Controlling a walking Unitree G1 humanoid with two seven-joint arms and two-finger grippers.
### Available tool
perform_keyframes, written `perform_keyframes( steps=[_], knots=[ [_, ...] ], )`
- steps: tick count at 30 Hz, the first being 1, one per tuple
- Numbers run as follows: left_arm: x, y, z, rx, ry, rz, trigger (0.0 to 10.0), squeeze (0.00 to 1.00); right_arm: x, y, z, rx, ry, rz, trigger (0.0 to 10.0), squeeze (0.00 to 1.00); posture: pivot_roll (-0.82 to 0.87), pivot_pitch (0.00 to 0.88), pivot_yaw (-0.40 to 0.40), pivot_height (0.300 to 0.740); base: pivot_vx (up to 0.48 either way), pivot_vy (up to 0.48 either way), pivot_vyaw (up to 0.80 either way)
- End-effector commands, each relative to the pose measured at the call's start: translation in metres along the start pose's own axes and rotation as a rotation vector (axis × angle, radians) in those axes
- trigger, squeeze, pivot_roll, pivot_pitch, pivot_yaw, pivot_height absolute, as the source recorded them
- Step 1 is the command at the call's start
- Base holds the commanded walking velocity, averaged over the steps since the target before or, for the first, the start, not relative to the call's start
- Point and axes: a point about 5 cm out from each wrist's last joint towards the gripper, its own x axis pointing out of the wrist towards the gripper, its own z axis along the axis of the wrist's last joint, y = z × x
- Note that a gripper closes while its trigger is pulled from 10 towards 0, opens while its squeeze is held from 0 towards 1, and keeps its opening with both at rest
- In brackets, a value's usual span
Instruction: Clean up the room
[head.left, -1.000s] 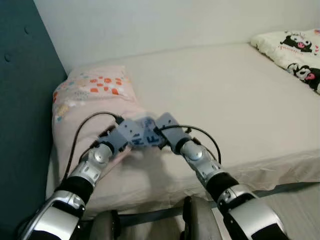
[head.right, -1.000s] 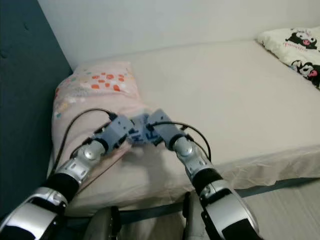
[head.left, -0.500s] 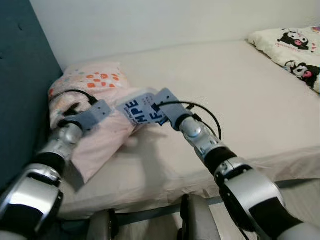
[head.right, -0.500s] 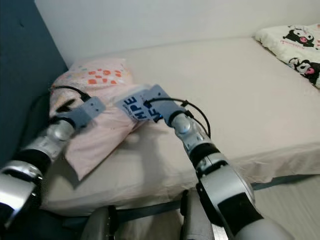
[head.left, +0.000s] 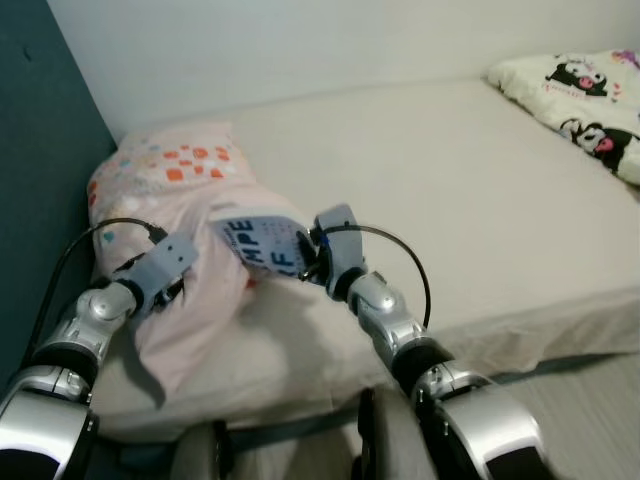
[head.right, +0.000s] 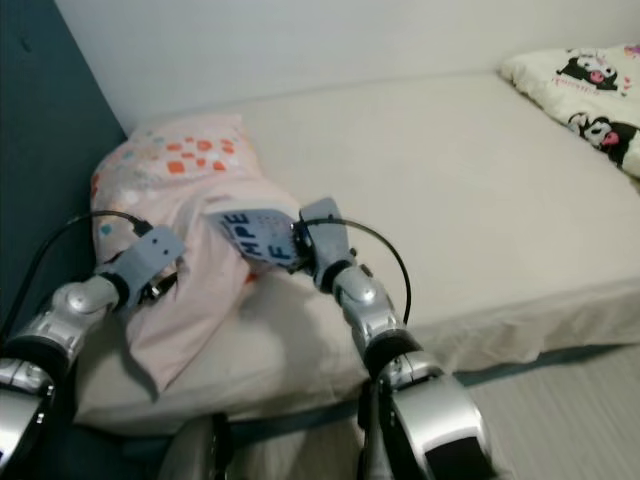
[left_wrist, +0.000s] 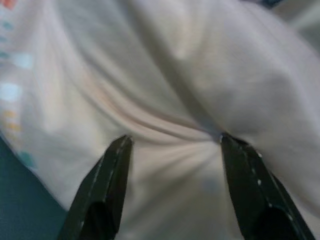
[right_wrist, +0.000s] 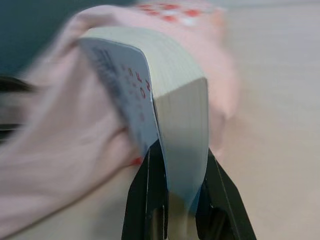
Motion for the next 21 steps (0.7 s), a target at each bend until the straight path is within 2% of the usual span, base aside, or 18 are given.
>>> perform_keyframes(
  steps=[1, 4, 6, 7, 9, 10, 11, 13, 15, 16, 17, 18, 19, 20, 21],
  knots=[
    [-0.010, 0.005, -0.006, -0.066, -0.032, -0.055, 10.0, 0.00, 0.003, 0.022, 0.030, 0.055, -0.169, 0.139, 10.0, 0.00, -0.06, 0.221, -0.014, 0.587, 0.000, 0.000, 0.00],
    [-0.021, 0.010, -0.004, -0.168, -0.099, -0.128, 10.0, 0.00, -0.019, 0.031, 0.030, 0.131, -0.213, 0.185, 10.0, 0.00, -0.06, 0.213, -0.012, 0.587, 0.000, 0.000, 0.00],
    [-0.030, 0.010, -0.002, -0.210, -0.149, -0.207, 10.0, 0.00, -0.033, 0.029, 0.027, 0.117, -0.224, 0.152, 10.0, 0.00, -0.06, 0.210, -0.010, 0.587, 0.000, 0.000, 0.00],
    [-0.030, 0.010, -0.002, -0.210, -0.149, -0.207, 10.0, 0.00, -0.033, 0.029, 0.027, 0.117, -0.224, 0.152, 10.0, 0.00, -0.06, 0.210, -0.010, 0.587, 0.000, 0.000, 0.00],
    [-0.041, 0.004, -0.002, -0.256, -0.169, -0.313, 10.0, 0.00, -0.050, 0.027, 0.020, 0.118, -0.221, 0.096, 10.0, 0.00, -0.07, 0.206, -0.002, 0.587, 0.000, 0.000, 0.00],
    [-0.046, 0.000, -0.004, -0.256, -0.165, -0.364, 10.0, 0.00, -0.059, 0.029, 0.016, 0.134, -0.214, 0.089, 10.0, 0.00, -0.07, 0.206, 0.000, 0.587, 0.000, 0.000, 0.00],
    [-0.046, 0.000, -0.004, -0.256, -0.165, -0.364, 10.0, 0.00, -0.059, 0.029, 0.016, 0.134, -0.214, 0.089, 10.0, 0.00, -0.07, 0.206, 0.000, 0.587, 0.000, 0.000, 0.00],
    [-0.053, -0.012, -0.012, -0.173, -0.108, -0.444, 10.0, 0.00, -0.078, 0.038, 0.003, 0.149, -0.157, 0.106, 10.0, 0.00, -0.07, 0.206, 0.006, 0.587, 0.000, 0.000, 0.00],
    [-0.053, -0.016, -0.018, -0.108, -0.077, -0.445, 10.0, 0.00, -0.088, 0.046, -0.005, 0.164, -0.107, 0.128, 10.0, 0.00, -0.07, 0.208, 0.006, 0.587, 0.000, 0.000, 0.00],
    [-0.053, -0.016, -0.018, -0.108, -0.077, -0.445, 10.0, 0.00, -0.088, 0.046, -0.005, 0.164, -0.107, 0.128, 10.0, 0.00, -0.07, 0.208, 0.006, 0.587, 0.000, 0.000, 0.00],
    [-0.046, -0.012, -0.019, -0.072, -0.070, -0.374, 10.0, 0.00, -0.089, 0.054, -0.005, 0.164, -0.077, 0.191, 10.0, 0.00, -0.07, 0.210, 0.008, 0.587, 0.000, 0.000, 0.00],
    [-0.046, -0.012, -0.019, -0.072, -0.070, -0.374, 10.0, 0.00, -0.089, 0.054, -0.005, 0.164, -0.077, 0.191, 10.0, 0.00, -0.07, 0.210, 0.008, 0.587, 0.000, 0.000, 0.00],
    [-0.042, -0.007, -0.017, -0.049, -0.068, -0.314, 10.0, 0.00, -0.092, 0.061, -0.001, 0.151, -0.060, 0.253, 10.0, 0.00, -0.08, 0.209, 0.009, 0.587, 0.000, 0.000, 0.00],
    [-0.039, -0.002, -0.012, -0.066, -0.088, -0.259, 10.0, 0.00, -0.095, 0.067, 0.007, 0.150, -0.057, 0.326, 10.0, 0.00, -0.08, 0.209, 0.011, 0.587, 0.000, 0.000, 0.00],
    [-0.039, -0.002, -0.012, -0.066, -0.088, -0.259, 10.0, 0.00, -0.095, 0.067, 0.007, 0.150, -0.057, 0.326, 10.0, 0.00, -0.08, 0.209, 0.011, 0.587, 0.000, 0.000, 0.00]
  ],
)
